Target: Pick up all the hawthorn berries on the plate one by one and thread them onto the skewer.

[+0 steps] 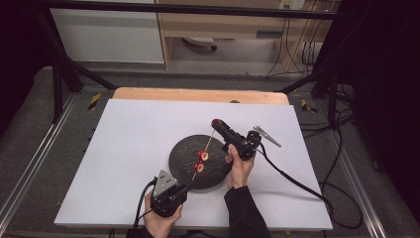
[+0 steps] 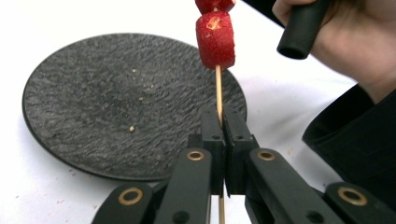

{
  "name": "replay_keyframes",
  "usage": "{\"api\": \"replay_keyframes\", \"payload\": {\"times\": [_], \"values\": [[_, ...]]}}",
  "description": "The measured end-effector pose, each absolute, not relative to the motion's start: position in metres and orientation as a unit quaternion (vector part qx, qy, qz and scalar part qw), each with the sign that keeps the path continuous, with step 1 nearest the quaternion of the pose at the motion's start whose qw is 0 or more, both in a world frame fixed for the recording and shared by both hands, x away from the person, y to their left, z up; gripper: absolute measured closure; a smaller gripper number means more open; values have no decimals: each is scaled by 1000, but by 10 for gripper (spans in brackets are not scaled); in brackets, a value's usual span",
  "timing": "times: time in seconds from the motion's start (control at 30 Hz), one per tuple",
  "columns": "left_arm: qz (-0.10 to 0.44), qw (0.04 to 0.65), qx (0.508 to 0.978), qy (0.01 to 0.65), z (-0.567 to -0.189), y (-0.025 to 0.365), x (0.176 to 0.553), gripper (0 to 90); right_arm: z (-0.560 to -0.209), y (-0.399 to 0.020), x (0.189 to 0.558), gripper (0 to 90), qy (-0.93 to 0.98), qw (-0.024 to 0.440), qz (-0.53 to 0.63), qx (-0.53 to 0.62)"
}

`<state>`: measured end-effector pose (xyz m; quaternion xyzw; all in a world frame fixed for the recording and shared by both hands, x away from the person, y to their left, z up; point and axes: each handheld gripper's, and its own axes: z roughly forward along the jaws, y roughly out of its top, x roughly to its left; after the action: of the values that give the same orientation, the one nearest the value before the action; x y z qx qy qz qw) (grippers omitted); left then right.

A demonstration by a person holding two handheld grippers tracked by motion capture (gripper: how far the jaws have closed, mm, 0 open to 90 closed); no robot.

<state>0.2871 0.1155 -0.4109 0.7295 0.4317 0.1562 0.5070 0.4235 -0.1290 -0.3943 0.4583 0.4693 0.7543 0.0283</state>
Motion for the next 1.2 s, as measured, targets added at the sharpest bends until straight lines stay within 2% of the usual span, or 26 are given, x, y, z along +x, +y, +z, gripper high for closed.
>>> {"api": "replay_keyframes", "payload": {"times": [0.27,0.77,1.2], "values": [[154,502,727,441,-415,119,289,885,-397,-127,426,637,459,32,756,466],[155,504,727,440,-412,116,312,886,-414,-112,412,637,499,-13,733,463],[145,503,731,438,-414,118,319,885,-416,-111,408,622,524,-9,715,463]]}}
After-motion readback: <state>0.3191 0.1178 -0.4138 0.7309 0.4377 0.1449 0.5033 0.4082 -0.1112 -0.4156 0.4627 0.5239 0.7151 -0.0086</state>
